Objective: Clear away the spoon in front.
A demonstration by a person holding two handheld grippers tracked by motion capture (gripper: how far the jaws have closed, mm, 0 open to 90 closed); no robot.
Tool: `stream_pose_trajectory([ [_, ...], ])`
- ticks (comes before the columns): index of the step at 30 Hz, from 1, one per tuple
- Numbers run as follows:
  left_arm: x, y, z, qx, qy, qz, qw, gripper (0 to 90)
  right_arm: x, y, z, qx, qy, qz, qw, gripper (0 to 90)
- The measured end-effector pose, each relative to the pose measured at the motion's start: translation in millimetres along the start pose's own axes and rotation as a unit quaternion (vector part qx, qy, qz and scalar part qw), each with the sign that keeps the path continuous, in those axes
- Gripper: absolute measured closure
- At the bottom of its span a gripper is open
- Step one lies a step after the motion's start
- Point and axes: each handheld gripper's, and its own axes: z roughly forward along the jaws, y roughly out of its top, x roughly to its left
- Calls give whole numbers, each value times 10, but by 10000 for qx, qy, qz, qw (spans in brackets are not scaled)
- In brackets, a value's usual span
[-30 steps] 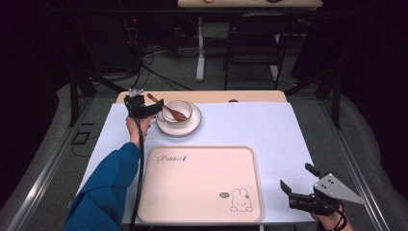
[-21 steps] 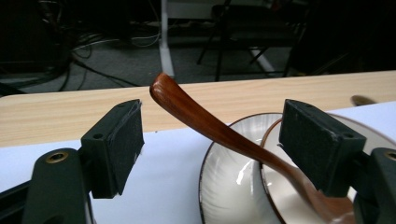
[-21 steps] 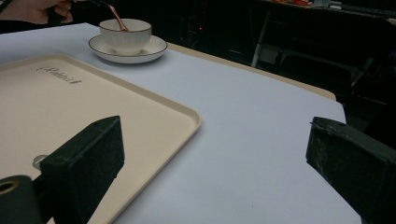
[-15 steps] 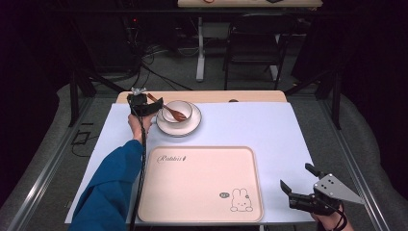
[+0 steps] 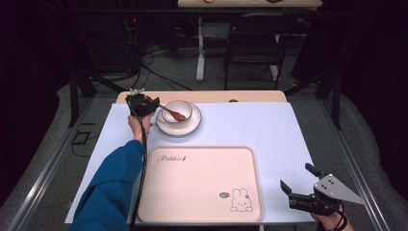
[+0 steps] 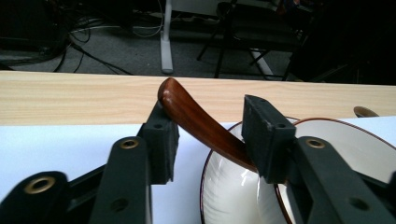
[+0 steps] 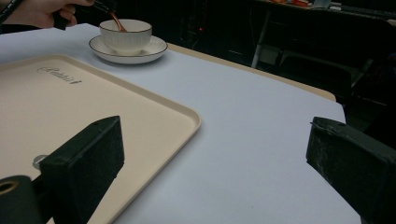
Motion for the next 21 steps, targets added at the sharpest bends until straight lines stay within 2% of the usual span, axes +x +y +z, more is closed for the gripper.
stream_pose_trajectory([
  [10, 24, -34, -65, -215, -110, -172, 9996, 639, -1, 0, -1, 0, -7, 4, 10000, 34],
  [21, -11, 6, -186, -211, -169, -118, 9996, 673, -1, 0, -2, -4, -11, 8, 10000, 34],
])
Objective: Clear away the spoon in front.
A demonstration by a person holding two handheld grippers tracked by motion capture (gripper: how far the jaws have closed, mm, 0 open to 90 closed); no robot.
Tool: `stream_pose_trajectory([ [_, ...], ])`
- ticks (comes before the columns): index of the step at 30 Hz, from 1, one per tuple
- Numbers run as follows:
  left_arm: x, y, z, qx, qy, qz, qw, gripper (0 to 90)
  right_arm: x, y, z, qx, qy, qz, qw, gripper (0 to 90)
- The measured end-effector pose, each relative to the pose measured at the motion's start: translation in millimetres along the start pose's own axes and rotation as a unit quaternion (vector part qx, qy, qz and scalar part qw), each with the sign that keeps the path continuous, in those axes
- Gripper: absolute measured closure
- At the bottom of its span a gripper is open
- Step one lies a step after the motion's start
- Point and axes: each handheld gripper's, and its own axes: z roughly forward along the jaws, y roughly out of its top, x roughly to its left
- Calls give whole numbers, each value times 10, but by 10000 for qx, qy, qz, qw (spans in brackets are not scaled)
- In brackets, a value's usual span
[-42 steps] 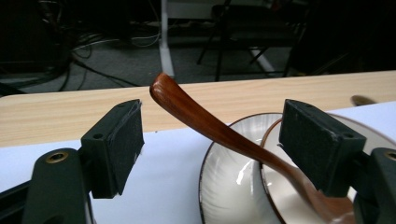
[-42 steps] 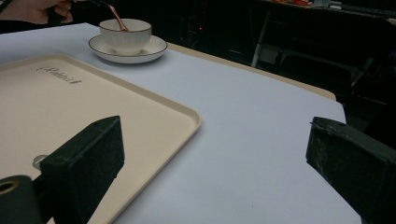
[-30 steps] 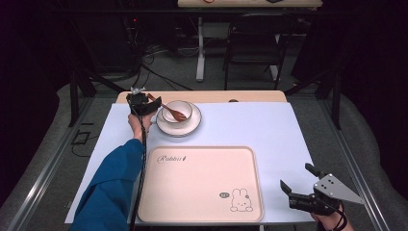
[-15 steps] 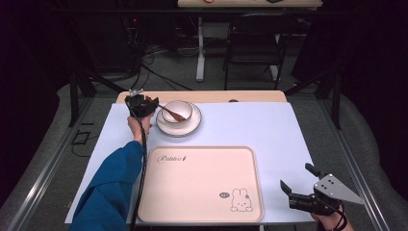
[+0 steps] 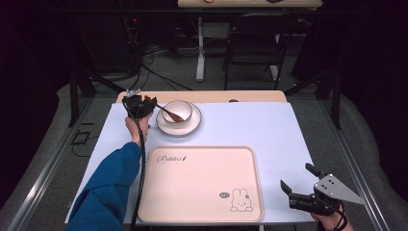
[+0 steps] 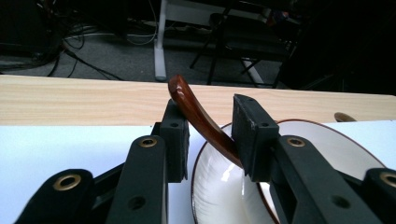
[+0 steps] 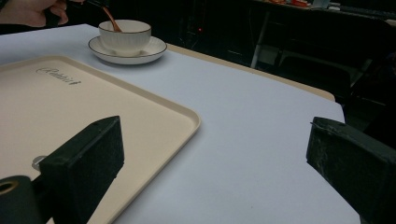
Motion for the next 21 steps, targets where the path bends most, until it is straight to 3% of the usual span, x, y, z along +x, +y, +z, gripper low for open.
stream_pose_trajectory([
  [11, -90, 75, -128, -144, -208, 2, 9997, 732, 0, 0, -2, -4, -2, 2, 10000, 34],
  [21, -147, 130, -208, -122, -491, -22, 9987, 773, 0, 0, 0, 1, -3, -2, 10000, 34],
])
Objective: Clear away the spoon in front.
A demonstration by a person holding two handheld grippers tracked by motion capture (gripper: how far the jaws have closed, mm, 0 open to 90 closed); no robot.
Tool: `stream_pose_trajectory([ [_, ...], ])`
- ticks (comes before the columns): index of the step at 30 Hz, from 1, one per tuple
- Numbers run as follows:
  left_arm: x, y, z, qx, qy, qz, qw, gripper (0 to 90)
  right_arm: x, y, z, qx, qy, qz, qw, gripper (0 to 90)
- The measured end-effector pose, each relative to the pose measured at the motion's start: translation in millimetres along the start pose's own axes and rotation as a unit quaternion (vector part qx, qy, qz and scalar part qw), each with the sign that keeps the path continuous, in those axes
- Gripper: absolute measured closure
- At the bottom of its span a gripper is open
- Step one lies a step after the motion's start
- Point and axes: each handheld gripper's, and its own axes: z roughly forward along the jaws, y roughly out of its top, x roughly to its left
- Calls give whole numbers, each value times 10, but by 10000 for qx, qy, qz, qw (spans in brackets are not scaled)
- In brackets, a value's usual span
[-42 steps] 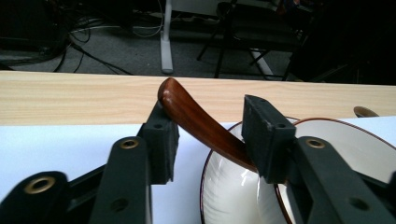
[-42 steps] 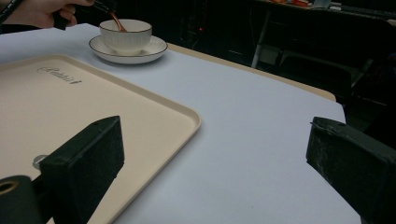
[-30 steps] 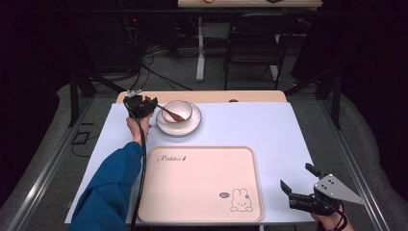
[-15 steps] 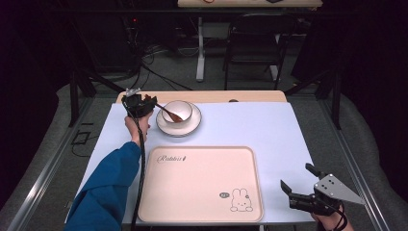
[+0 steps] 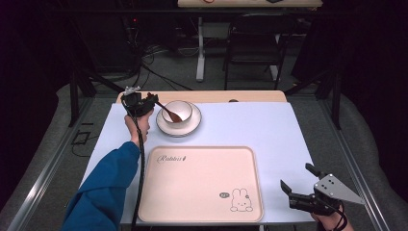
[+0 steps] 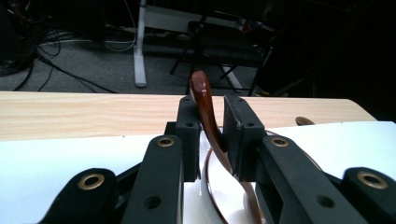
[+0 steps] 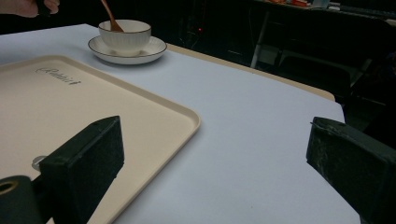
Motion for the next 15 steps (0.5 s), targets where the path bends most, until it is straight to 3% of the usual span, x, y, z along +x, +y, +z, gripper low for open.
stream_pose_trajectory([
  [10, -83, 62, -82, -100, -353, 80, 9993, 830, 0, 0, 0, 6, -4, 13, 10000, 35],
  [15, -113, 86, -107, -116, -413, 158, 9990, 845, 0, -1, -1, 2, -3, 8, 10000, 35],
])
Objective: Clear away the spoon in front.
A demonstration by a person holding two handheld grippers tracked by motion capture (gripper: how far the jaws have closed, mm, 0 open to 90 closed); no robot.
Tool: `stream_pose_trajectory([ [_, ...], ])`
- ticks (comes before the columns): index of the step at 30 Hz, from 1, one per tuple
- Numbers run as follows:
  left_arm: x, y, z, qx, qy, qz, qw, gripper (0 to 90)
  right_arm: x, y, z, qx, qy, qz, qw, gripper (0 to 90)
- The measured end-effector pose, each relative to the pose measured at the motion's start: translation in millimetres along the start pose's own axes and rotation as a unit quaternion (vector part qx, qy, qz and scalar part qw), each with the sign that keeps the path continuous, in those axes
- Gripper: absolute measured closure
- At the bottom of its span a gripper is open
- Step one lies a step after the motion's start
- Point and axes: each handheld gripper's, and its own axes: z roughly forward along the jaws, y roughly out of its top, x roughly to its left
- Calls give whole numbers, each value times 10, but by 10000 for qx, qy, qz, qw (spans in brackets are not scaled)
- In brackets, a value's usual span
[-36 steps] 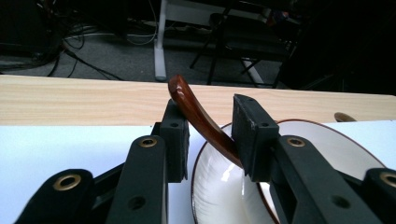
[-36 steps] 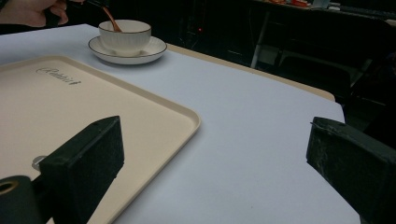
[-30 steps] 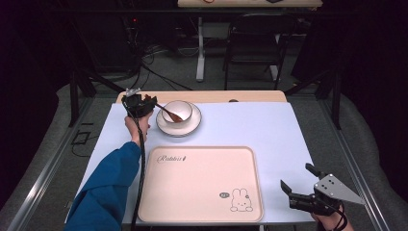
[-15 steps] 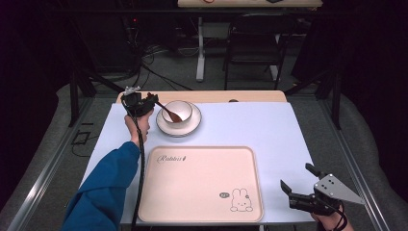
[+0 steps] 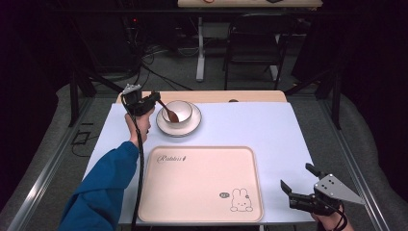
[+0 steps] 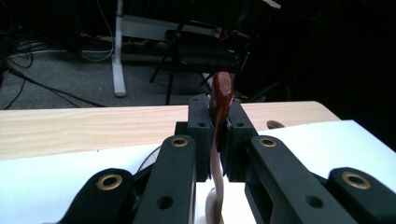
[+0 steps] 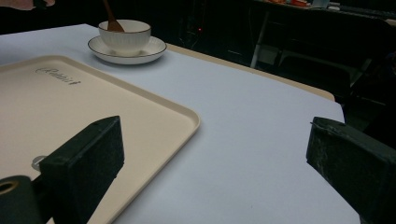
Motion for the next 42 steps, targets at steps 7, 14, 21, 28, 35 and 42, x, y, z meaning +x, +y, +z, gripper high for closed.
stream_pose_trajectory([
  [7, -8, 40, -49, -48, -33, 89, 9999, 846, 0, 0, 1, 2, 3, 0, 10000, 35],
  [14, -51, 118, -132, -80, -78, 310, 9995, 846, 1, 1, 1, -1, 1, -6, 10000, 35],
  [21, -102, 250, -242, -134, -129, 515, 9985, 846, 0, 1, 1, -2, -1, -5, 10000, 35],
  [28, -158, 350, -372, -148, -248, 693, 9972, 846, 2, 1, 2, -5, 3, -7, 10000, 35],
  [35, -221, 420, -475, -136, -380, 870, 9954, 846, 2, 2, 4, 4, 5, -1, 10000, 35],
  [42, -245, 469, -582, -40, -530, 994, 9936, 846, 2, 2, 5, 6, 4, 3, 10000, 35],
])
